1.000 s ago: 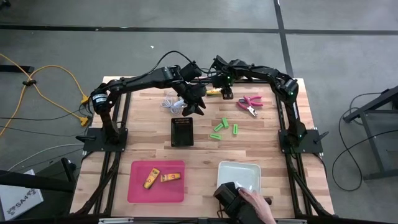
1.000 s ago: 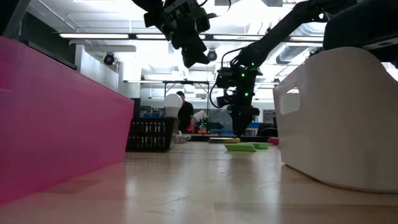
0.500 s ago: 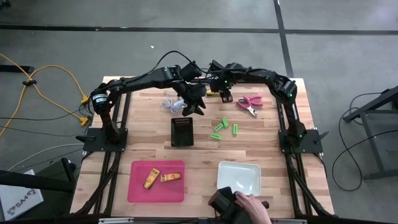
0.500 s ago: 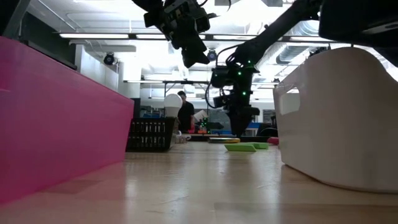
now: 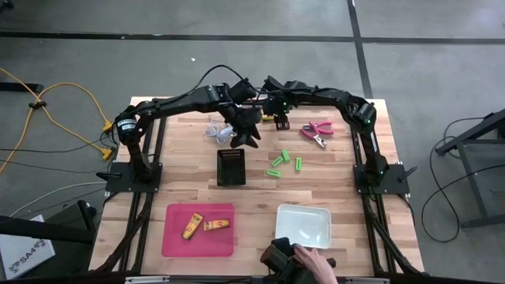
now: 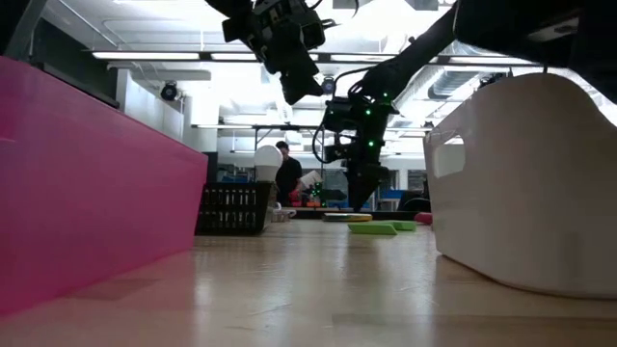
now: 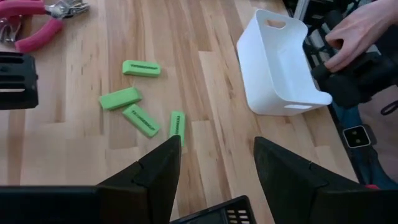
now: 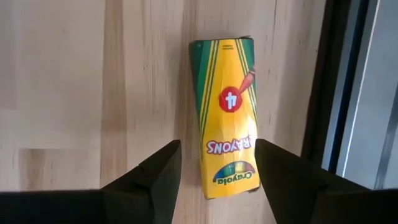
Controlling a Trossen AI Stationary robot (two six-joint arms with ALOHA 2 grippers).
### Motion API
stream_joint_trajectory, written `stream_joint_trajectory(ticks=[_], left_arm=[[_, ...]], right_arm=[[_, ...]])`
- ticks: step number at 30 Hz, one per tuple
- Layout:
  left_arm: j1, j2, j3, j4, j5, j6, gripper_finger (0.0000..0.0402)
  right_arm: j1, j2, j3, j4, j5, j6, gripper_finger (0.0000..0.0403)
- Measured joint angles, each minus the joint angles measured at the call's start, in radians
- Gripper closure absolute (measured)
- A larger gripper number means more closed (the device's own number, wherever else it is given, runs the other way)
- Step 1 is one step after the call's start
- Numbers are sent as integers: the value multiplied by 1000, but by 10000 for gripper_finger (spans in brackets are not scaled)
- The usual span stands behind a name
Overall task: Pick & Place School Supplies
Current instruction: Put the yellow crayon box into the pink bin
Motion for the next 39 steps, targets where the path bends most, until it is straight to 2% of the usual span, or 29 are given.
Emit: stream_joint_trajectory(ticks=[7, 16, 34, 39], left_arm=[[-10, -36, 0, -26, -16, 22, 204], [-13, -71, 0, -39, -17, 29, 204], [-55, -70, -3, -59, -37, 27, 204], [-55, -69, -3, -61, -41, 28, 204]], right_arm=[[36, 0, 0, -8, 100, -2, 208], [97, 0, 0, -4, 104, 2, 208], [55, 16, 1, 67, -53, 17, 208], [48, 51, 1, 83, -41, -7, 208]])
